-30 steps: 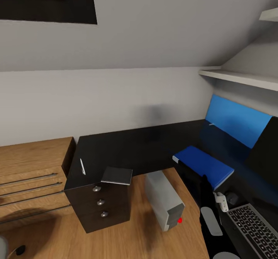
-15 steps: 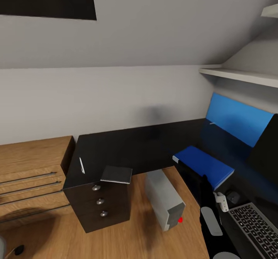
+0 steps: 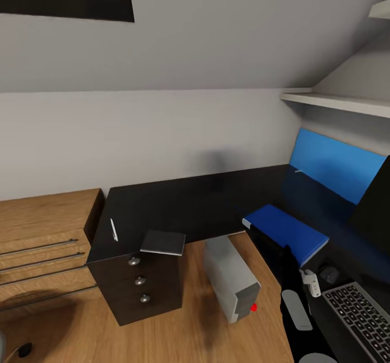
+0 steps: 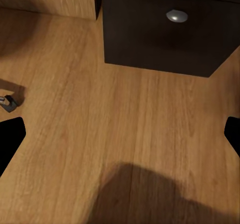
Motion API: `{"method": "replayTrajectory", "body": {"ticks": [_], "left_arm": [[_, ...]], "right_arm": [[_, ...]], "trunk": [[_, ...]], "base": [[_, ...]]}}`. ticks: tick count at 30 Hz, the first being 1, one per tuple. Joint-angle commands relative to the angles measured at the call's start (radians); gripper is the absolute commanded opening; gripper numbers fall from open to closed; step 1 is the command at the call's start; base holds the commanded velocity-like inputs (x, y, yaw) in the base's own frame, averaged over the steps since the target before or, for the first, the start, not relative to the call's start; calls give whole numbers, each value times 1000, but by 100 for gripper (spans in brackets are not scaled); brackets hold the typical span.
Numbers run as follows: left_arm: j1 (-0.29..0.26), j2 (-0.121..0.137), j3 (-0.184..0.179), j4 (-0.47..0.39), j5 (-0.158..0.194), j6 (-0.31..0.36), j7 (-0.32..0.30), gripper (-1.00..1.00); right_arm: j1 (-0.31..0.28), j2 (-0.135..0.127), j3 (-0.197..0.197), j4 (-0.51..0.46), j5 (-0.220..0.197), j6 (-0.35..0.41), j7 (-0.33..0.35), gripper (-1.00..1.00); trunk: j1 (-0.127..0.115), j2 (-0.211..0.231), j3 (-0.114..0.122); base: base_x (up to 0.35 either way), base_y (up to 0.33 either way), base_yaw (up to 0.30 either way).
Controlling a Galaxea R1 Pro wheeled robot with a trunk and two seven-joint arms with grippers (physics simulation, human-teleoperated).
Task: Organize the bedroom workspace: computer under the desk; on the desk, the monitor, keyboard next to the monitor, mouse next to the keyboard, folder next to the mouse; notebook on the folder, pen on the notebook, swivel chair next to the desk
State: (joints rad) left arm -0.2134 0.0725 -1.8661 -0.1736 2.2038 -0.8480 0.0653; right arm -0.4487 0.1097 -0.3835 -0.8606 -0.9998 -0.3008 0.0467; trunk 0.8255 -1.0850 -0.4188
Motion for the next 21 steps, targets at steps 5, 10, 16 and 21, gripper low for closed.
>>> {"method": "replayTrajectory", "body": {"ticks": [5, 10, 16, 21], "left_arm": [[-1, 1, -8, -4, 4, -5, 7, 100], [-1, 1, -8, -4, 4, -5, 7, 100], [-1, 1, -8, -4, 4, -5, 8, 100], [-1, 1, -8, -4, 4, -5, 7, 100]], "right_arm": [[-1, 1, -2, 0, -13, -1, 3, -100], [-1, 1, -2, 0, -13, -1, 2, -100], [-1, 1, -2, 0, -14, 0, -1, -100], [-1, 1, -2, 0, -14, 0, -2, -100]], "trunk": [[19, -36, -17], [38, -71, -33], [61, -113, -51], [81, -148, -67]], "base": [[0, 0, 0], [0, 0, 0], [0, 0, 0], [0, 0, 0]]}}
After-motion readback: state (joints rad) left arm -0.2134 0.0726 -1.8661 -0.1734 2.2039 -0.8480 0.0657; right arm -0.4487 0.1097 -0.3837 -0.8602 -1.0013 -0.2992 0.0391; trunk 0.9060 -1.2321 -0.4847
